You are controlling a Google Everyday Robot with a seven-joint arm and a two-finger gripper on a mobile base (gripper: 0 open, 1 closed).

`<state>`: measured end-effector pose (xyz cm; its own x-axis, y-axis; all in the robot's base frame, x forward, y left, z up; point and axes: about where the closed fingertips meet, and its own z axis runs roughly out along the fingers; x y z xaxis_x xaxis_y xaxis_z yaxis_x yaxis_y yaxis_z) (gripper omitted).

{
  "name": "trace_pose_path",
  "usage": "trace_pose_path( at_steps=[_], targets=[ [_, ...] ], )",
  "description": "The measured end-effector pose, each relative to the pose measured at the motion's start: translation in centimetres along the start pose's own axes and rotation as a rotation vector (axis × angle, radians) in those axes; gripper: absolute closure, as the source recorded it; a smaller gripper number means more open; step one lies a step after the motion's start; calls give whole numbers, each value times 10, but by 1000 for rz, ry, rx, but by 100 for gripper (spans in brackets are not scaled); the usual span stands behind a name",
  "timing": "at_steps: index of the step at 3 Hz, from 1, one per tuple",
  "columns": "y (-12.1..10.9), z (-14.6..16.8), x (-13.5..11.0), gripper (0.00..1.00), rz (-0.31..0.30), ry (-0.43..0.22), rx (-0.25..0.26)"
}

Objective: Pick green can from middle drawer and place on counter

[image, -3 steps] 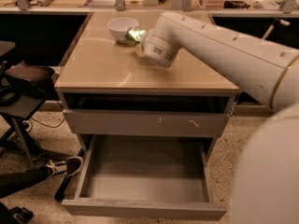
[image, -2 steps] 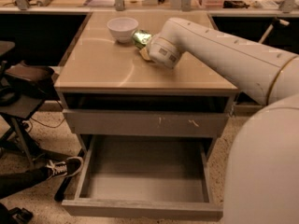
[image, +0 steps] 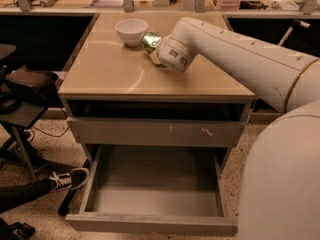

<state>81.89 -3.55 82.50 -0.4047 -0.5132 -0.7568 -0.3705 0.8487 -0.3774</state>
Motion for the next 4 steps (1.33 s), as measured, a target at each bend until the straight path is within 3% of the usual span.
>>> trace_pose_path(
  at_steps=[2, 3, 4],
  targets=[
    [0, 0, 0, 13, 0, 0, 0],
    [0, 0, 0, 0, 0, 0, 0],
    [0, 0, 0, 0, 0, 0, 0]
  ],
)
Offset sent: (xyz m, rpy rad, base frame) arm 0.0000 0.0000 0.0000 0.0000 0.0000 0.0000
